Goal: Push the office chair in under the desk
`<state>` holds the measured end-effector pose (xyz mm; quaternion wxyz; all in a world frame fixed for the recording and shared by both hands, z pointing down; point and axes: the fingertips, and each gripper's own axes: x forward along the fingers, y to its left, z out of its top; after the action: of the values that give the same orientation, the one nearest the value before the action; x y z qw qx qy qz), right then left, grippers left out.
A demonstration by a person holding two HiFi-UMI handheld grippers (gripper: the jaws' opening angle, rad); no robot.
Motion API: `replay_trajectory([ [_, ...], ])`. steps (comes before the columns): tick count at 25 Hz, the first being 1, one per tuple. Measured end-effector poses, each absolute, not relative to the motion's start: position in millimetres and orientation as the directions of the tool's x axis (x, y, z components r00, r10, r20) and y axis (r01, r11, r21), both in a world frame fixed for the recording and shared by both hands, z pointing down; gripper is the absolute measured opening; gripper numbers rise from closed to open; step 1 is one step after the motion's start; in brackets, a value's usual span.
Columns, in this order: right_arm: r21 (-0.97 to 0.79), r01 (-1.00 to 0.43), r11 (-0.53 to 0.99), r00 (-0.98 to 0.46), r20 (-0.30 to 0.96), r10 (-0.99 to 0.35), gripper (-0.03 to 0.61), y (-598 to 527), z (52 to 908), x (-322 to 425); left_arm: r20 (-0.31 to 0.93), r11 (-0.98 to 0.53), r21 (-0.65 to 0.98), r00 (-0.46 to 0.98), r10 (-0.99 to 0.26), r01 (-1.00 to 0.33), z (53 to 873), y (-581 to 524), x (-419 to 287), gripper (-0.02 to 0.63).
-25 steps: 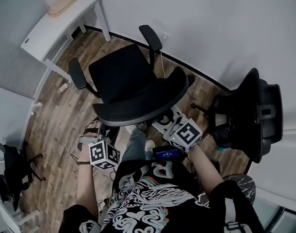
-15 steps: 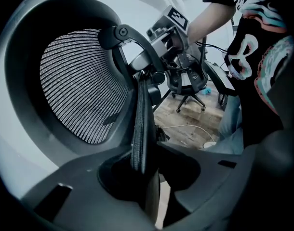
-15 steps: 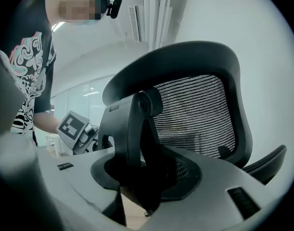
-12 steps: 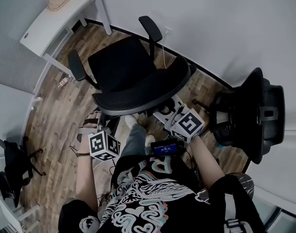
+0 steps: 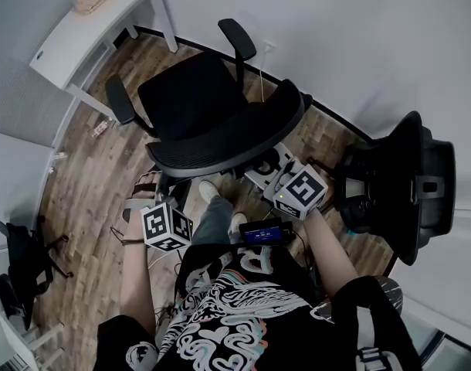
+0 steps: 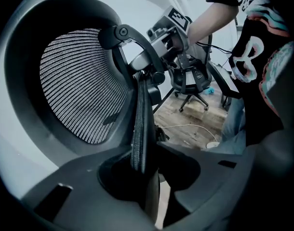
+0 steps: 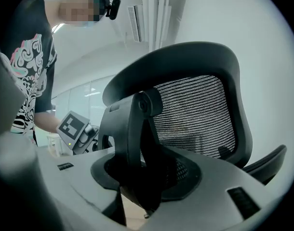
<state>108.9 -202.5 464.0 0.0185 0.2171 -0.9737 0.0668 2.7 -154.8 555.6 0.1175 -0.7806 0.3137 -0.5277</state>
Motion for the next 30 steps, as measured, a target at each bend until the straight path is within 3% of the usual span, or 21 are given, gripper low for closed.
replay_trajectory([
  [30,-0.121,-0.373,0.920,-0.928,0.054,-0.369,0.178,-252.0,464.4,83.4,0.739,-0.747,-0.531,0.212,-0.639,-0.400,556.0,-197.9,-19.5,0.141],
])
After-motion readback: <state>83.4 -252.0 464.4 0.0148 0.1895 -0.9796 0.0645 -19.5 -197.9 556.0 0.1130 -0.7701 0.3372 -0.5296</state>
